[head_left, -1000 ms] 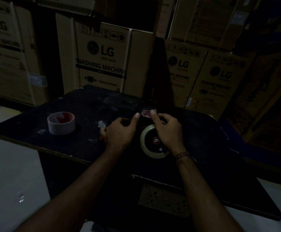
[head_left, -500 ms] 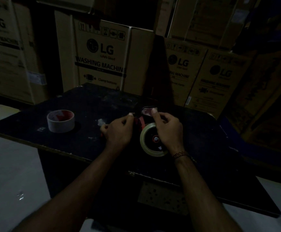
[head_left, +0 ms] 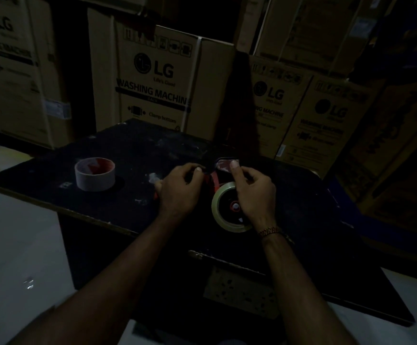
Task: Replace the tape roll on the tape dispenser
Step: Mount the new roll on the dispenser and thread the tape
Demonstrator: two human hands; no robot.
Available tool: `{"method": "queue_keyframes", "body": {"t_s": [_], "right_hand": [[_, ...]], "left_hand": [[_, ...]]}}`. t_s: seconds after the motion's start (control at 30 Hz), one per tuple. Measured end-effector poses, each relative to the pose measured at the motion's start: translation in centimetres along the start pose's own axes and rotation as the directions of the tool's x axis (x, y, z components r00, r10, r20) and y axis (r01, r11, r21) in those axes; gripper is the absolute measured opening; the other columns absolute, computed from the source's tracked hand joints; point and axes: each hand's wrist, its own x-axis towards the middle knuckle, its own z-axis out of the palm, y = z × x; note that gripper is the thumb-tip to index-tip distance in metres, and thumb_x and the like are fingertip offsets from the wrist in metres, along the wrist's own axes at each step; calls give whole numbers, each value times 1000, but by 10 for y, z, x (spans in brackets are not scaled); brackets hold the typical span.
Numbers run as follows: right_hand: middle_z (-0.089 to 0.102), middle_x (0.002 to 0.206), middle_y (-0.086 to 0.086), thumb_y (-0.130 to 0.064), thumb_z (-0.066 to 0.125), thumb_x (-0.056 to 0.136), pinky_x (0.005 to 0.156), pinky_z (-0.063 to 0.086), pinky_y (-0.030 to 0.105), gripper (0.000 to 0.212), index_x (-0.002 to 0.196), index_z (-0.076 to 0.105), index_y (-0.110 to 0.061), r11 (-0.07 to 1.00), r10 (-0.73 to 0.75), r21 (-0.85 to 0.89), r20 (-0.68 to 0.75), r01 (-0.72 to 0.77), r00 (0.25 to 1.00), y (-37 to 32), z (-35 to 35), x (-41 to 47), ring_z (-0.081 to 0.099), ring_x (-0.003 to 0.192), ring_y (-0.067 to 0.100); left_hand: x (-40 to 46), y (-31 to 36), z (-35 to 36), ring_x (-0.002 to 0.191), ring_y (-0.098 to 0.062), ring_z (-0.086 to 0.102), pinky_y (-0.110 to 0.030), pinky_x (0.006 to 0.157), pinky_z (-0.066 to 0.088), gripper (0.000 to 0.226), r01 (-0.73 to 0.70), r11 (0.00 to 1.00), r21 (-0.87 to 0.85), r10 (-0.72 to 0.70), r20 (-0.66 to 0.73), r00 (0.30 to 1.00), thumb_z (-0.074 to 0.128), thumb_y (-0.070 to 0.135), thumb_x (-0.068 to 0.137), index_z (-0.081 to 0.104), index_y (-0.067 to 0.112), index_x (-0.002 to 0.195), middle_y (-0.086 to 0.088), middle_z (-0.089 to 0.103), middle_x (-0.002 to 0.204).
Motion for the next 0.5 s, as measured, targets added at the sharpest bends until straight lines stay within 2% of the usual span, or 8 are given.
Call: {"method": "queue_keyframes", "body": {"t_s": [0.07, 0.13, 0.17, 0.23, 0.3, 0.37, 0.43, 0.5], "right_hand": [[75, 80, -12, -61, 62, 97, 50, 43, 3, 42, 100, 80, -24, 1000, 7, 3, 3, -7, 1000, -1, -1, -1, 64, 63, -15], [76, 81, -11, -65, 61, 95, 53, 45, 4, 47, 103, 81, -23, 1000, 24, -13, 2, -24, 1000, 0, -2, 0, 67, 68, -10], [77, 81, -9, -66, 60, 94, 54, 46, 6, 48, 104, 81, -24, 999, 36, -18, 6, -36, 999, -1, -2, 1, 68, 69, -7], [77, 83, -8, -66, 60, 95, 56, 46, 11, 48, 102, 81, -24, 999, 44, -30, 18, -43, 999, -1, -3, 1, 69, 72, -2], [76, 87, -7, -64, 60, 95, 58, 47, 14, 47, 104, 79, -22, 999, 35, -40, 20, -34, 999, -3, -1, 1, 70, 77, 0], [72, 107, -2, -62, 62, 95, 65, 54, 15, 51, 122, 72, -19, 999, 27, -47, -2, -27, 1000, -6, 1, -1, 71, 88, -1], [60, 131, 2, -58, 66, 93, 89, 55, 26, 61, 141, 60, -20, 982, -112, -159, -52, 102, 992, -4, 1, -3, 63, 115, 10], [53, 137, 3, -48, 71, 91, 102, 49, 35, 53, 137, 61, -22, 879, -374, -337, -52, 337, 926, -6, -4, -6, 52, 128, 20]], "left_hand": [[-1, -9, -1, 117, -12, 64, -47, 118, 32, 45, -78, 996, 48, 73, 97, 993, 38, 63, 97, 63, 43, 128, 15, 71, 119], [-2, -17, -8, 125, -16, 62, -36, 108, 20, 60, -172, 969, 179, 127, 241, 962, 39, 69, 92, 47, 44, 146, 13, 71, 125], [-1, -20, -14, 129, -18, 60, -35, 104, 17, 72, -208, 954, 217, 135, 308, 942, 40, 73, 87, 39, 44, 152, 10, 70, 130], [1, -21, -24, 137, -21, 56, -38, 109, 19, 89, -241, 946, 218, 137, 406, 904, 44, 78, 79, 28, 42, 159, 6, 67, 141], [2, -21, -32, 140, -23, 55, -51, 121, 26, 97, -248, 951, 184, 142, 452, 881, 49, 80, 75, 25, 42, 160, 3, 64, 147], [1, -17, -35, 140, -26, 56, -58, 121, 32, 98, -238, 957, 164, 139, 461, 876, 54, 79, 74, 25, 42, 161, 1, 63, 148], [0, -13, -34, 139, -26, 56, -55, 122, 31, 98, -230, 954, 191, 124, 447, 886, 55, 77, 75, 26, 41, 162, 0, 64, 148], [0, -13, -32, 139, -27, 56, -51, 121, 29, 102, -234, 946, 224, 115, 440, 890, 51, 81, 72, 26, 41, 162, 1, 64, 148]]}}
